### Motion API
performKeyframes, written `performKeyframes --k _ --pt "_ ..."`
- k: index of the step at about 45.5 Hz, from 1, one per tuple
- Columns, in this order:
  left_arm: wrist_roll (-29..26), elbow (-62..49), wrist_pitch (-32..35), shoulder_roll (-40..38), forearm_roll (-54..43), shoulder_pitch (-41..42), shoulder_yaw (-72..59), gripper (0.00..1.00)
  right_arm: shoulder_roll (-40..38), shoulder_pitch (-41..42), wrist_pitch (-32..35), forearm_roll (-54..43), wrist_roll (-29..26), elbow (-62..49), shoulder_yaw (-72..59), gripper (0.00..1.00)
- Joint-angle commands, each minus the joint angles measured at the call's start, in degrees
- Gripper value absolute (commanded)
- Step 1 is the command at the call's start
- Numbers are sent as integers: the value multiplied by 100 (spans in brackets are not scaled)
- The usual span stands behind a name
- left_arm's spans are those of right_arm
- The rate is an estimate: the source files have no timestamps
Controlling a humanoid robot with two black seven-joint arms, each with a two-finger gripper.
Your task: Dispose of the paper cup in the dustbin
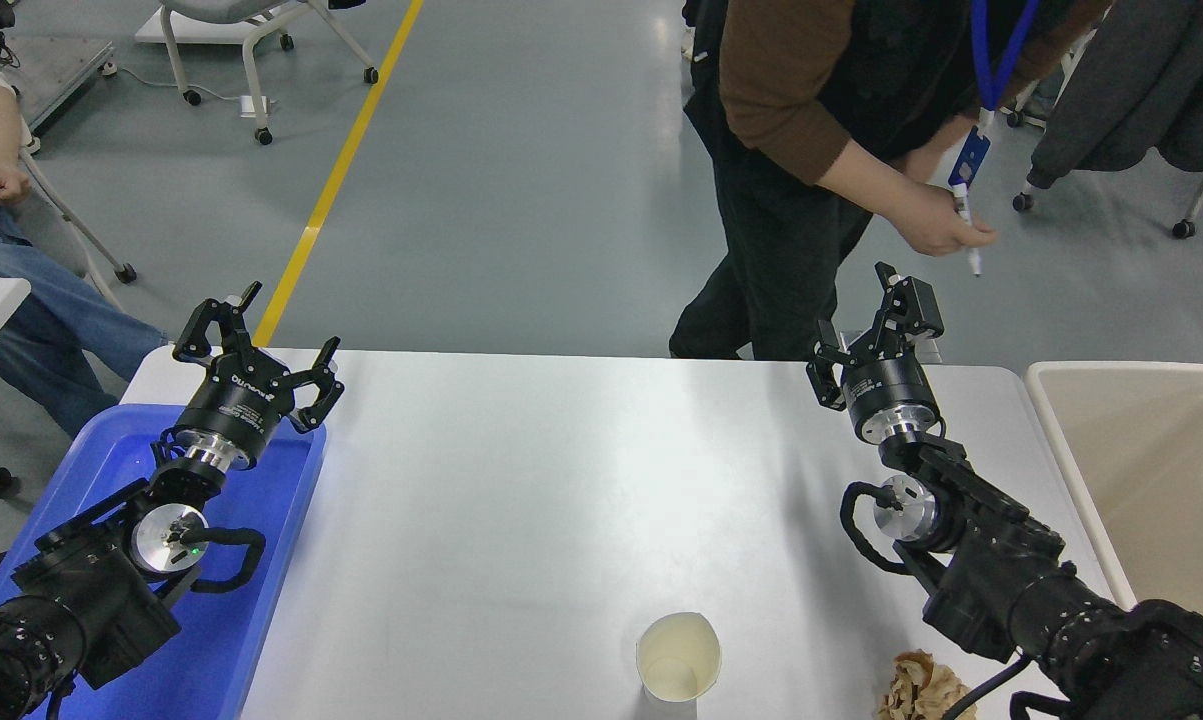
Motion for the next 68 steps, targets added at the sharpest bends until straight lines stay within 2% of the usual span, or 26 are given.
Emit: performKeyframes --k 1,29,43,50,60,62,68 --pt "0 -2 0 0 -4 0 0 100 0 20 29 0 0 -2 -66 99" --pt "0 -2 0 0 -4 0 0 100 0 55 -24 0 -8 -11 -57 99" --pt "0 -2 0 0 4 0 0 100 -79 441 -33 -88 -52 -239 -223 99" --pt "0 -2 0 0 4 0 0 100 -518 889 -76 -79 -79 -327 -1338 99" --pt "0 -2 0 0 -4 0 0 100 -1089 1706 -15 -105 -114 -327 -4114 99" --pt "0 -2 0 0 -4 0 0 100 -1134 1995 11 -114 -105 -327 -5060 99" --pt "0 -2 0 0 4 0 0 100 -1134 2418 143 -114 -105 -309 -6603 99"
